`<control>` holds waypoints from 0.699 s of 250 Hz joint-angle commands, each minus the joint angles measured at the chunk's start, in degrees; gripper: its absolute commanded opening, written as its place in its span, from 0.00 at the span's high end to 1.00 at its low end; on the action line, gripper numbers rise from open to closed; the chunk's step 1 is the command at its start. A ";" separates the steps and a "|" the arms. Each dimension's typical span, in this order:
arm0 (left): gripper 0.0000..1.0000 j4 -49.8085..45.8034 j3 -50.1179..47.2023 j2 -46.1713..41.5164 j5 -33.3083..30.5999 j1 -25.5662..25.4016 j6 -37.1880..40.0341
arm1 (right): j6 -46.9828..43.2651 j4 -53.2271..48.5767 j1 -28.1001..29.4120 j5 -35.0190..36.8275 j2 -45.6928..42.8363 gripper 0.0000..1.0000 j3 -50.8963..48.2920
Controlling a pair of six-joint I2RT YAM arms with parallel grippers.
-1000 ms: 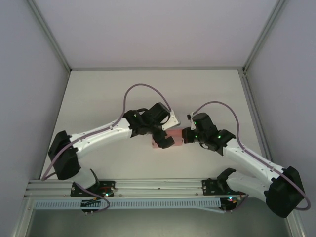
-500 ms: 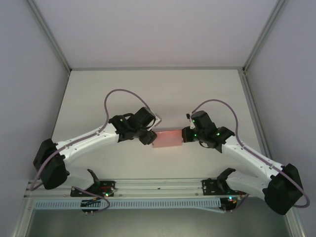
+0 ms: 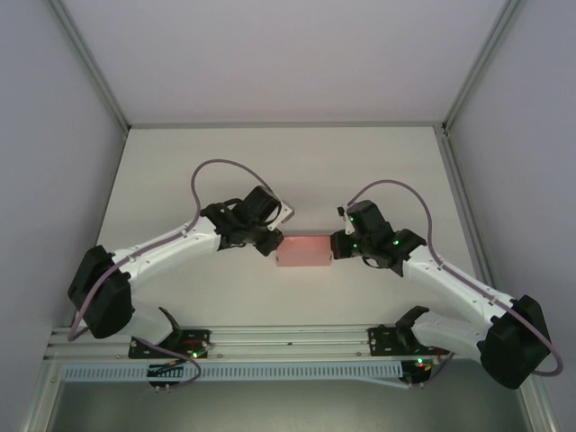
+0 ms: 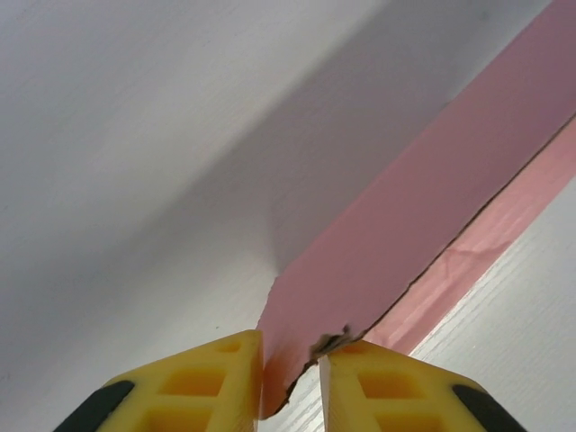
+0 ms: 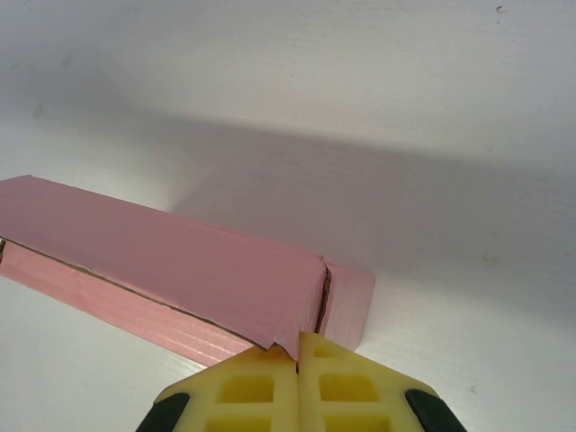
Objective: Assemble paper box
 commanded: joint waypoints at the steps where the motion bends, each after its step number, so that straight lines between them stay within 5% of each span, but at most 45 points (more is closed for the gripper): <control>1: 0.77 0.48 2.05 1.98 1.65 0.20 2.77 | -1.48 -4.63 0.47 -1.36 0.86 1.00 -0.04; 58: 0.89 0.51 2.68 3.53 -0.03 0.22 2.29 | -1.94 -4.61 0.43 -2.13 0.10 1.00 -0.19; 78: 1.00 -0.16 3.53 3.40 -2.40 0.24 0.92 | -2.70 -4.70 0.46 -2.61 0.03 1.00 -0.21; 103: 1.00 -2.36 4.72 2.52 -3.88 0.21 -0.61 | -4.01 -6.31 0.49 -1.89 0.19 1.00 -0.06; 175: 1.00 -9.30 10.73 2.86 12.63 0.61 -13.00 | -5.34 -11.53 3.32 4.82 1.16 1.00 2.64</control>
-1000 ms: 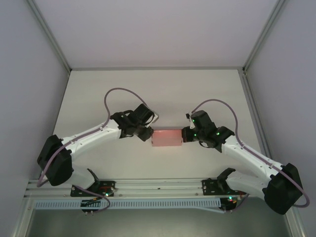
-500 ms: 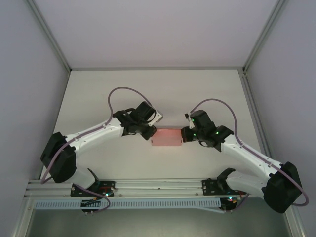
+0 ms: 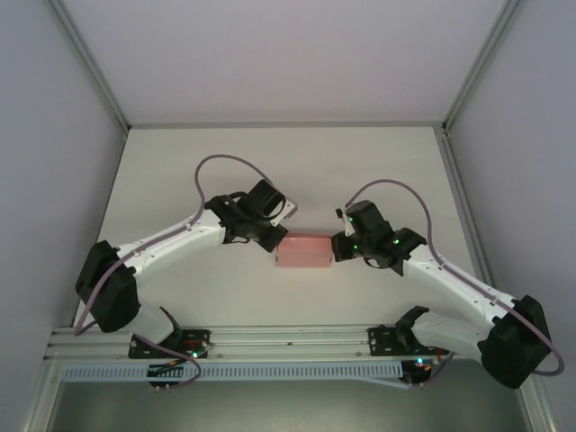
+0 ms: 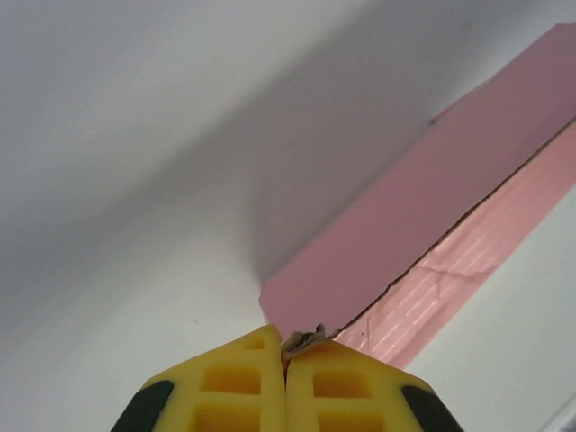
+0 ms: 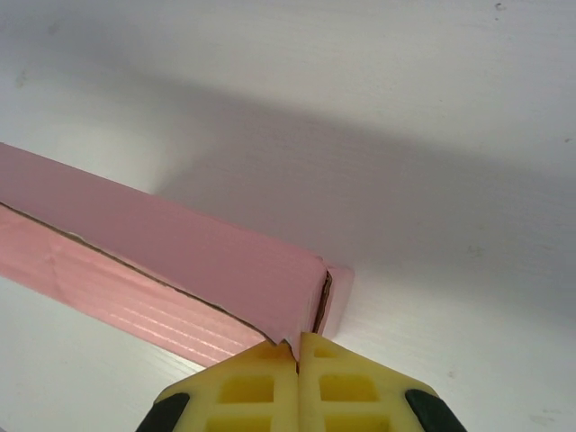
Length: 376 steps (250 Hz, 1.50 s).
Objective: Assemble paper box
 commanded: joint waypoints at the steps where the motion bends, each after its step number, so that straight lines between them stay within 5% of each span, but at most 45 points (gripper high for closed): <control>1: 1.00 -3.44 4.67 0.13 9.05 0.22 -8.22 | -2.04 -7.54 2.34 3.55 1.25 1.00 1.09; 66: 1.00 -5.30 2.54 1.04 16.75 5.83 -22.02 | -1.37 -7.26 7.45 11.60 2.00 1.00 1.55; 147: 1.00 9.05 -4.04 -2.74 28.57 9.80 -34.08 | 0.93 -6.43 11.49 14.54 3.28 1.00 1.73; 204: 1.00 6.75 -5.99 -2.56 23.56 7.71 -24.19 | 0.73 -4.40 11.69 14.39 2.51 1.00 0.38; 250: 1.00 5.57 -7.49 -1.93 3.02 -4.69 -19.25 | 0.24 0.33 11.69 14.63 -0.22 1.00 -2.88; 268: 1.00 8.21 -11.10 -2.39 -5.33 -9.37 -21.71 | 0.45 2.16 11.69 14.38 -1.67 1.00 -4.53; 322: 1.00 18.69 -18.47 -1.99 -10.68 -14.69 -34.29 | 4.46 3.54 11.73 13.17 -4.01 1.00 -9.11; 376: 1.00 16.12 -18.14 2.22 -17.99 -20.66 -37.87 | 6.39 3.78 12.01 12.59 -7.68 1.00 -10.96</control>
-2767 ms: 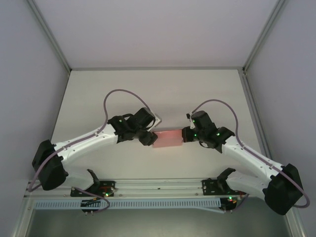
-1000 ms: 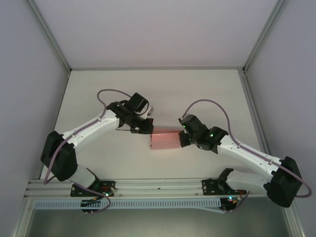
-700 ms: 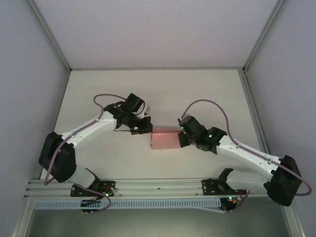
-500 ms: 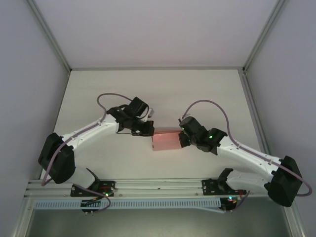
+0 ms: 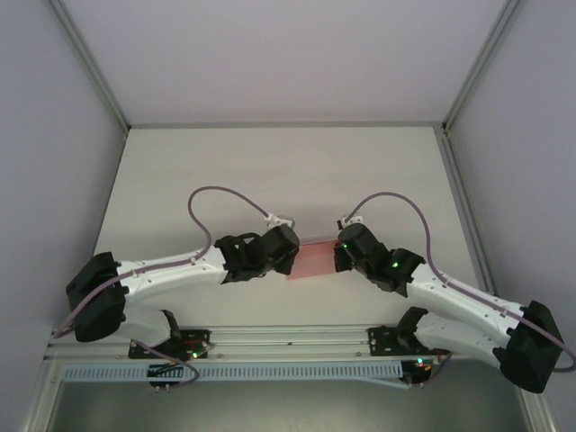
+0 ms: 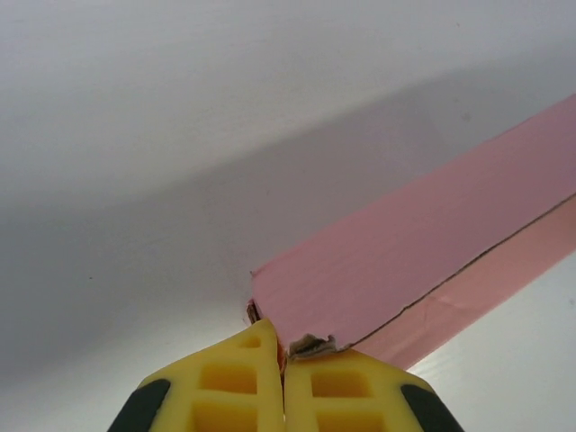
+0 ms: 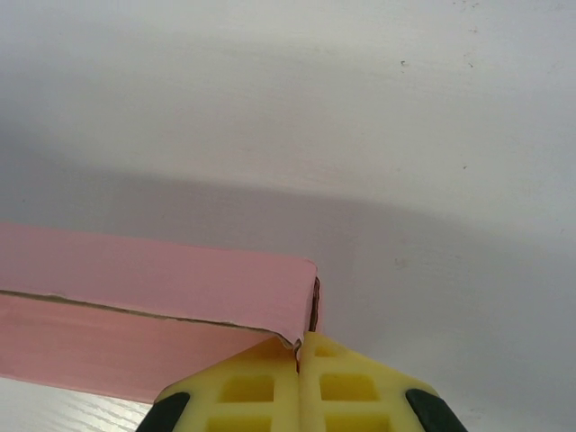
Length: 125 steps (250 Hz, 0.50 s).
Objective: Assemble paper box
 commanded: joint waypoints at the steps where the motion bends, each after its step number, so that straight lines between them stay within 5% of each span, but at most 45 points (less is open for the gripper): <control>1: 1.00 -1.21 -2.76 6.97 3.76 -3.68 -4.56 | 2.17 -2.15 1.35 -7.13 -0.94 0.99 -2.50; 30: 1.00 -4.08 -0.71 8.77 -0.09 -5.31 -5.04 | 2.99 -3.59 1.36 -7.87 -3.43 0.78 -0.23; 63: 1.00 -7.58 2.38 9.18 -4.55 -7.21 -4.07 | 4.49 -7.43 1.14 -6.75 -5.03 0.41 4.27; 125: 1.00 -9.01 4.63 9.93 -7.91 -9.14 -3.65 | 10.02 -15.69 -1.50 0.86 -5.70 0.31 9.98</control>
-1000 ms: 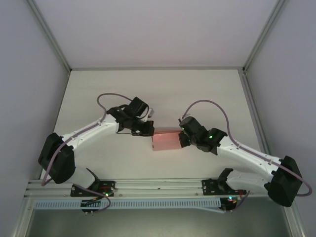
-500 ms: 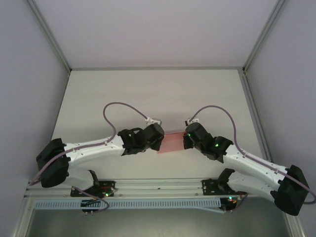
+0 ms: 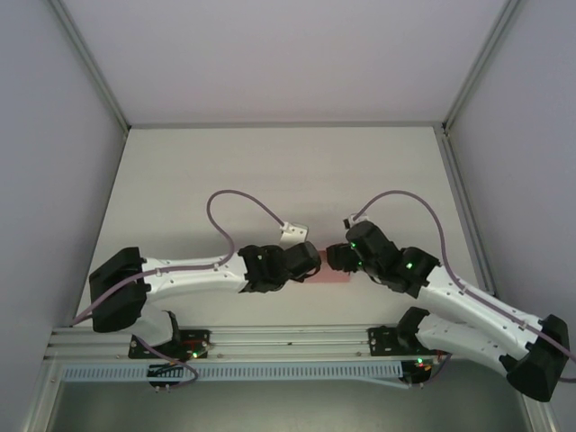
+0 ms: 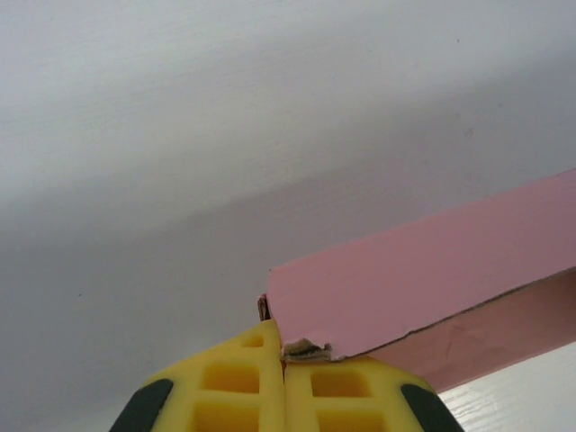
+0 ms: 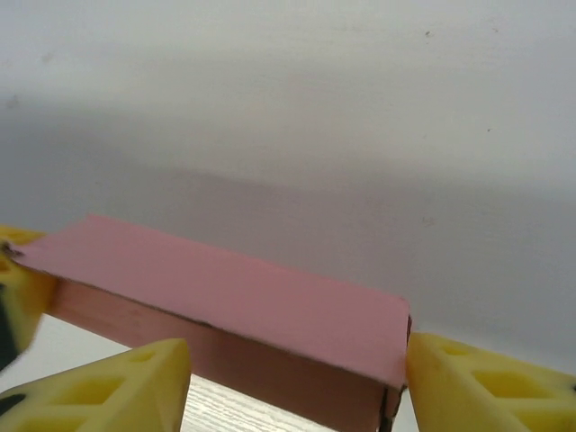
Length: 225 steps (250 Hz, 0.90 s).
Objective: Assemble paper box
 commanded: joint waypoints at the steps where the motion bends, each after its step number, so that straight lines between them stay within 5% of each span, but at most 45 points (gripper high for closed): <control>1: 1.00 -7.61 -0.39 3.33 3.36 -2.00 -0.49 | 4.65 -4.65 -1.48 5.43 -1.00 0.30 3.52; 88: 1.00 -9.73 1.14 3.45 -1.43 -4.59 -1.82 | 13.80 -11.16 -8.00 1.42 -5.06 0.41 -1.10; 129: 1.00 -9.60 1.49 3.77 -2.89 -5.68 -1.67 | 15.13 -4.04 -8.02 -10.28 -9.08 0.43 -9.53; 163: 1.00 -8.68 0.97 3.25 -2.94 -6.44 -1.28 | 16.06 -1.78 -8.02 -8.83 -11.94 0.55 -16.10; 186: 0.88 -7.46 0.32 2.05 -2.39 -6.70 0.08 | 16.97 0.81 -8.06 -7.12 -14.62 0.67 -19.72; 225: 0.73 -6.75 0.86 -0.60 0.56 -6.73 3.35 | 19.12 2.90 -7.91 -9.58 -17.80 0.74 -22.16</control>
